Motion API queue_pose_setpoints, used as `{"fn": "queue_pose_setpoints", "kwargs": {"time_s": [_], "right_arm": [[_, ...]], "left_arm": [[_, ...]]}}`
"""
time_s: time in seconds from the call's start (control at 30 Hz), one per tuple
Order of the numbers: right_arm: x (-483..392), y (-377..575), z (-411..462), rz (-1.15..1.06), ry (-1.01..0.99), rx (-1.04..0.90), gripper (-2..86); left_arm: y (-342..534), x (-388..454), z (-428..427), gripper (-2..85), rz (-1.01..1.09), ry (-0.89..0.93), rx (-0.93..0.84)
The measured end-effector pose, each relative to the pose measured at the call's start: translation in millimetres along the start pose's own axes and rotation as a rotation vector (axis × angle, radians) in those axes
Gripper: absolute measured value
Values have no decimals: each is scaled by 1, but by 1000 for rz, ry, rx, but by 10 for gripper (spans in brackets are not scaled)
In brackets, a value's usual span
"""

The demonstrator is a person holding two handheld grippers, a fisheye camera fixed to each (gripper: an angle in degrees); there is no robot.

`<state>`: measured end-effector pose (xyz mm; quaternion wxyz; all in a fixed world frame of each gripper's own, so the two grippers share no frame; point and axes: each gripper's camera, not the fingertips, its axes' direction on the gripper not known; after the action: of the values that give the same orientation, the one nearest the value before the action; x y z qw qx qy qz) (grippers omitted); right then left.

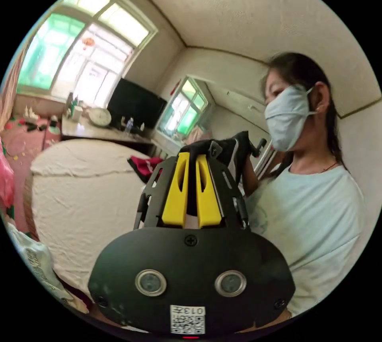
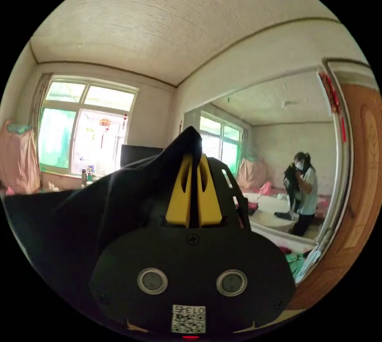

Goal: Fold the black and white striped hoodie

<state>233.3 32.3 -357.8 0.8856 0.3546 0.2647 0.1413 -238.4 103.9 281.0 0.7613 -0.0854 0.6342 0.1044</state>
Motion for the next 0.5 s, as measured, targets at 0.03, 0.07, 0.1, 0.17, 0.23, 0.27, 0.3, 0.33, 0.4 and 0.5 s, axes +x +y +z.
{"fn": "queue_pose_setpoints", "kwargs": {"time_s": [0.03, 0.07, 0.1, 0.17, 0.23, 0.27, 0.3, 0.33, 0.4, 0.5], "right_arm": [[5, 1, 17, 60, -78, -2, 17], [4, 1, 25, 78, -129, 2, 18], [-4, 1, 39, 92, -237, 12, 21], [-34, 3, 61, 54, -425, -15, 24], [-95, 18, 90, 1, -740, -62, 27], [-114, 24, 96, -23, -821, -79, 27], [-158, 38, 102, -98, -972, -122, 28], [-203, 54, 99, -186, -1101, -148, 29], [-270, 83, 90, -346, -1313, -212, 32], [-369, 146, 75, -521, -1558, -393, 35]], "left_arm": [[7, -10, 16, 8, -27, 23, -41], [26, -26, 48, 8, -89, 39, -111], [47, -35, 81, 8, -119, 64, -193], [76, -42, 126, 9, -147, 86, -319], [99, -43, 159, 11, -167, 144, -368], [111, -44, 176, 12, -221, 169, -392], [119, -40, 187, 15, -242, 177, -401], [121, -37, 191, 16, -233, 170, -413], [127, -29, 196, 24, -199, 80, -475], [132, -38, 175, 46, -279, 28, -451]]}}
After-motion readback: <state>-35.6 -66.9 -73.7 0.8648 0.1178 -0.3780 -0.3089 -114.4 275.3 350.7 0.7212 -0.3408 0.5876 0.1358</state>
